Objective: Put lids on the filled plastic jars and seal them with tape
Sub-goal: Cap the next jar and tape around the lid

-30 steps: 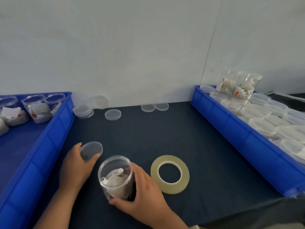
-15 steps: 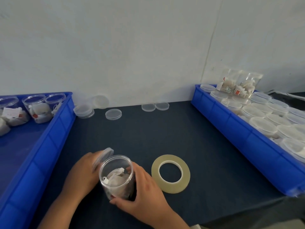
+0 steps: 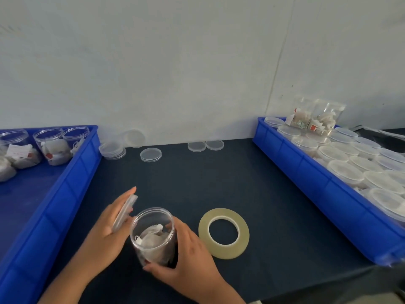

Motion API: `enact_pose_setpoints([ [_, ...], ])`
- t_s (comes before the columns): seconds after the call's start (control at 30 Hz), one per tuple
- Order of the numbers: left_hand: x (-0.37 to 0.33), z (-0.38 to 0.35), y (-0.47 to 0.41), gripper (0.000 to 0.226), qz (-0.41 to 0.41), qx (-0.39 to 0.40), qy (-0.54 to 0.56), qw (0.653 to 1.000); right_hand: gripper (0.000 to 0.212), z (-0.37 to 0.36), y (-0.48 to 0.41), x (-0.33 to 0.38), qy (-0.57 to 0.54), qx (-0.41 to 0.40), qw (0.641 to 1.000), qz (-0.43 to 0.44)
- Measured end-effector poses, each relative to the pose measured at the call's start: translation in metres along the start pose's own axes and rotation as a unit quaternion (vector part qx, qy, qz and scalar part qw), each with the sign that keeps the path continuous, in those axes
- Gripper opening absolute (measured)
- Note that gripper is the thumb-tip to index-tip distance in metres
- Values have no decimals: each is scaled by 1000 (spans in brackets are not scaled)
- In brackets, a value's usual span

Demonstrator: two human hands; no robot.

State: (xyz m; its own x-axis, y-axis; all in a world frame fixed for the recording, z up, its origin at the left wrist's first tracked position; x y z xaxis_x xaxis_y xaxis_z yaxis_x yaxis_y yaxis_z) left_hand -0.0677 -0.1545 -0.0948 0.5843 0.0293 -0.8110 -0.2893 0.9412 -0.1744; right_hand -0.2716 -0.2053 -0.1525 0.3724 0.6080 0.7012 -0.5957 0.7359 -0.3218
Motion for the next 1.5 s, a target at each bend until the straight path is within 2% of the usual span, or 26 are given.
enact_pose_setpoints([
  [0.1, -20, 6, 4, 56, 0, 15, 7, 1000, 97, 1, 0, 0, -10, -1, 1000, -5],
  [0.27, -42, 22, 11, 53, 1, -12, 20, 1000, 97, 1, 0, 1, -6, -3, 1000, -1],
  [0.3, -47, 25, 13, 58, -10, -12, 12, 1000, 97, 0, 0, 1, -6, -3, 1000, -1],
  [0.37, -60, 24, 17, 69, -48, 9, -76, 996, 98, 0, 0, 1, -9, -5, 1000, -2],
  [0.43, -72, 12, 21, 75, -86, 48, -211, 972, 97, 0, -1, 3, -12, -8, 1000, 2],
  [0.5, -81, -2, 22, 77, -98, 62, -293, 949, 89, 2, -2, 7, -17, -9, 1000, 15],
  [0.63, -87, -19, 20, 72, -74, 93, -318, 941, 71, 6, -2, 15, -17, -28, 999, 37],
  [0.8, -91, -25, 15, 72, -54, 103, -368, 923, 65, 6, 0, 18, -26, -23, 999, 24],
  [0.87, -97, -24, 11, 73, -38, 111, -388, 914, 69, 5, 1, 18, -19, -6, 1000, 22],
  [0.97, -102, -27, 10, 78, -19, 119, -418, 900, 90, 2, 1, 14, -19, 20, 1000, 14],
  [1.03, -102, -32, 12, 78, -37, 122, -437, 890, 95, -1, 1, 13, -23, 25, 999, -1],
  [1.17, -93, -37, 18, 62, -101, 165, -377, 906, 82, -6, -2, 12, -1, 35, 999, -24],
  [1.23, -94, -42, 22, 58, -130, 180, -369, 902, 76, -6, -2, 11, 5, 54, 998, -34],
  [1.33, -94, -46, 22, 54, -186, 139, -356, 905, 61, -2, -2, 12, -30, 71, 996, -38],
  [1.4, -93, -42, 18, 47, -208, 146, -315, 914, 53, 2, -2, 14, -37, 78, 996, -31],
  [1.5, -93, -35, 18, 37, -217, 126, -293, 923, 57, 6, -1, 14, -72, 65, 995, -14],
])
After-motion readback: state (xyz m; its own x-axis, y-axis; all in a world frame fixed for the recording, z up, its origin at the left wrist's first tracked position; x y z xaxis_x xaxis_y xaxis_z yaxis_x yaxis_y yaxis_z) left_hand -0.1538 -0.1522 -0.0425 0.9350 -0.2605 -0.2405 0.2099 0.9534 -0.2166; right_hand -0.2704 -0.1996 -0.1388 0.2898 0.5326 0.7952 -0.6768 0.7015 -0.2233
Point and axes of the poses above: each hand's wrist, its own y-axis away from the middle knuckle, its own z-axis out of the back of the hand, x = y × z, the point moved 3 cm from there along -y, towards the middle knuckle, and after that the axes turned 2 degrees about -z, right-handed, at the moved point
